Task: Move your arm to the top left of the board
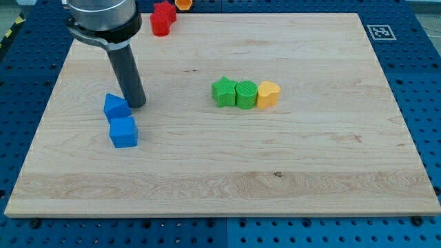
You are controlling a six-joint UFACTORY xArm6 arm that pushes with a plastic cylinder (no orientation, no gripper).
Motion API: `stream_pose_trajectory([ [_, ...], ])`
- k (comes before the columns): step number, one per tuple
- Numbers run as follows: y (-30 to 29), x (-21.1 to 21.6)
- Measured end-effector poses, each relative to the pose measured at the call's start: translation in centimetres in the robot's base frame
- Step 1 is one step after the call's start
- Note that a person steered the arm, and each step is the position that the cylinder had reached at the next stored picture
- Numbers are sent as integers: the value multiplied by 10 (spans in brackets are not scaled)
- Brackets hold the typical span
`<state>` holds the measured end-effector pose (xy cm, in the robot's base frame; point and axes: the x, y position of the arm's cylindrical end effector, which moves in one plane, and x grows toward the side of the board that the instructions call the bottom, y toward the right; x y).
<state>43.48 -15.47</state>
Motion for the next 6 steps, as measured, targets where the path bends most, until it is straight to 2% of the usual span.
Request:
stream_pose_trajectory([
  [1,-28,-40],
  [2,-56,-49],
  [3,-89,-36],
  [6,-50,-7],
])
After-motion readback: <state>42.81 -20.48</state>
